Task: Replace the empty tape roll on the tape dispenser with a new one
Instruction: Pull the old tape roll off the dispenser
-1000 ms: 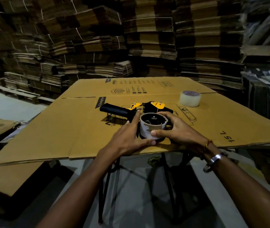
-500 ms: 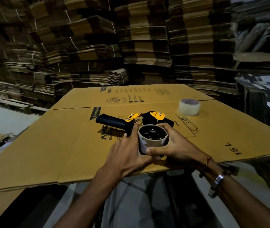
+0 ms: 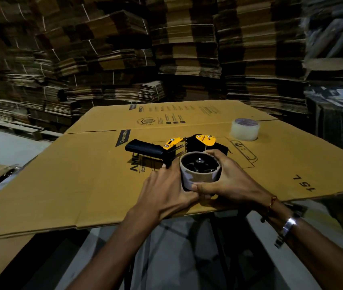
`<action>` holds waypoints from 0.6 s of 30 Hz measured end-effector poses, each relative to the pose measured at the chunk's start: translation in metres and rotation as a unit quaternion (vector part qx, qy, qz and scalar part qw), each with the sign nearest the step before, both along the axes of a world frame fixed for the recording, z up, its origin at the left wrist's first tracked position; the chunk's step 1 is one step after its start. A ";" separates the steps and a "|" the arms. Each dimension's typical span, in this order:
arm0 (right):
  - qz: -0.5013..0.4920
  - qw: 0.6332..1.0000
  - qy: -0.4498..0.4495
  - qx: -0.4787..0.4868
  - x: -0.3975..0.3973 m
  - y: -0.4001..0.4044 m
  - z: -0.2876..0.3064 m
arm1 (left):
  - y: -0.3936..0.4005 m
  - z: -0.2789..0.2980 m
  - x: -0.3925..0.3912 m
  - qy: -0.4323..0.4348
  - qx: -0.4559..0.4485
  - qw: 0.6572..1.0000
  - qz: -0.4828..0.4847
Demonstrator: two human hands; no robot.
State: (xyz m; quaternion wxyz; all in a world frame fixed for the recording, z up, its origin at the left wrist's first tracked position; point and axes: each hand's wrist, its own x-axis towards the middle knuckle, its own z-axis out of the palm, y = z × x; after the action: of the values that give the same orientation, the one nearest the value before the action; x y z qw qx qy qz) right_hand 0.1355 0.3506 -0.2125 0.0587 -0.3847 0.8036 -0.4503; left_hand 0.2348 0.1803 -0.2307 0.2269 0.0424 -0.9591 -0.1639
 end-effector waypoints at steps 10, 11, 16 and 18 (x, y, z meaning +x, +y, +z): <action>-0.015 0.999 -0.025 -0.017 0.001 0.003 -0.004 | 0.004 0.004 0.003 -0.051 0.011 0.999 0.015; -0.015 0.999 -0.023 -0.017 0.001 0.002 -0.004 | 0.003 0.004 0.003 -0.056 0.015 0.998 0.016; -0.007 1.000 -0.011 -0.008 0.001 0.001 -0.005 | 0.000 0.001 0.002 -0.071 0.026 0.997 0.018; -0.001 1.000 -0.012 -0.009 0.000 0.004 -0.004 | 0.003 0.002 0.002 -0.075 0.029 0.997 0.015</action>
State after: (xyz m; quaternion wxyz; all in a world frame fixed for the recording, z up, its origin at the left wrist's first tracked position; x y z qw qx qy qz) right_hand 0.1351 0.3544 -0.2169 0.0638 -0.3789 0.7992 -0.4623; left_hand 0.2368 0.1834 -0.2285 0.1555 0.0753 -0.9674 -0.1849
